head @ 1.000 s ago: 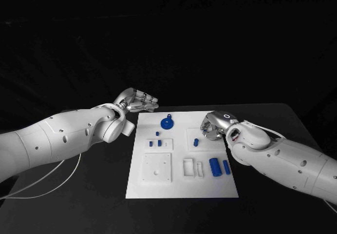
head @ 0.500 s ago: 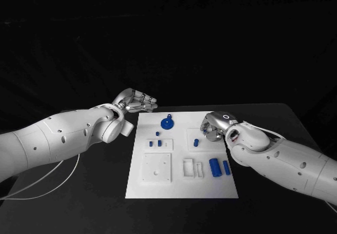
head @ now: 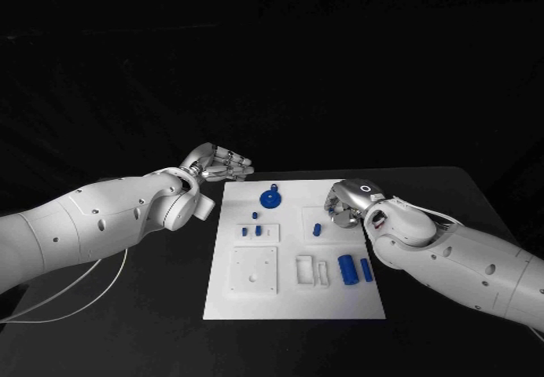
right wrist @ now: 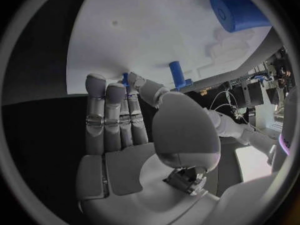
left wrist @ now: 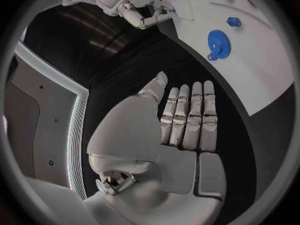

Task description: Assemble the parts on the task board

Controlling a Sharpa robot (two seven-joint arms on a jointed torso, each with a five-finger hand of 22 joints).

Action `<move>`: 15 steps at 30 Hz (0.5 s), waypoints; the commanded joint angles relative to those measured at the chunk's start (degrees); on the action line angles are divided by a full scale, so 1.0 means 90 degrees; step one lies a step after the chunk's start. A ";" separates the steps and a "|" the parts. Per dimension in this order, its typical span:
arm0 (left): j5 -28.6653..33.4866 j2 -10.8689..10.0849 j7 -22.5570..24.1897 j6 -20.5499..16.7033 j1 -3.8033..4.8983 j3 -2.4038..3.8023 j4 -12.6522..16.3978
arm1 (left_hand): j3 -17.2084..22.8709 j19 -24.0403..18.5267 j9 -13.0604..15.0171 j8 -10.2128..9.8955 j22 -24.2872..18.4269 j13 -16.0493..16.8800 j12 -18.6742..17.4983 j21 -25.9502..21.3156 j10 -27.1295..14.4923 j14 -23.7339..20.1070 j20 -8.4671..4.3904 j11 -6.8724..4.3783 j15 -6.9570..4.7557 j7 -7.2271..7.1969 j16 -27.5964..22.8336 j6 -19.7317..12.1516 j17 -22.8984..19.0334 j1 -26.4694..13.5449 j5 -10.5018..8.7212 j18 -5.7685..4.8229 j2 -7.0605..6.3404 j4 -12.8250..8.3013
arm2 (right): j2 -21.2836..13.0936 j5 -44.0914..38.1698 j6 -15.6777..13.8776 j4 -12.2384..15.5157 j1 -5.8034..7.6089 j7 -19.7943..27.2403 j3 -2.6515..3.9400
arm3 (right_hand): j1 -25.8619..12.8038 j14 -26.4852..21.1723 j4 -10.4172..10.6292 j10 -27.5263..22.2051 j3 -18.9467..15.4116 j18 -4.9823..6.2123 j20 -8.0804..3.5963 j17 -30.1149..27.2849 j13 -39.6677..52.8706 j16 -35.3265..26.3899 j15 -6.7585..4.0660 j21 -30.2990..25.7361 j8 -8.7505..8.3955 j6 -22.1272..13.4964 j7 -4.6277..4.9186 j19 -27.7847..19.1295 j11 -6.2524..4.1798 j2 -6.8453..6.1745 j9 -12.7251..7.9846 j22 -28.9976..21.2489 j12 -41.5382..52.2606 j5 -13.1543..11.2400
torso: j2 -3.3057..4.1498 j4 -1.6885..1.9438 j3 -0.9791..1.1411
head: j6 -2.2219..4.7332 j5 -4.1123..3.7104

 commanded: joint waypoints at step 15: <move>0.0106 0.0007 -0.0006 0.0015 0.0003 0.0006 -0.0088 | -0.0028 0.0052 0.0008 0.0000 -0.0020 -0.0004 -0.0019 0.0025 -0.0035 -0.0043 0.0007 -0.0012 0.0018 0.0000 -0.0025 -0.0028 0.0003 0.0054 -0.0018 0.0062 0.0018 -0.0001 | -0.0264 0.0295 -0.0151 0.0459 0.0065 0.0083 0.0344 | 0.0127 0.0046 0.0032 0.0468 -0.0031 0.0056 -0.0069 0.0029 0.0003 -0.0050 -0.0026 0.0038 0.0007 0.0063 -0.0009 0.0254 -0.0127 0.0011 -0.0018 0.0210 -0.0002 -0.0006 | -0.0005 -0.0008 -0.0007 | 0.0014 -0.0034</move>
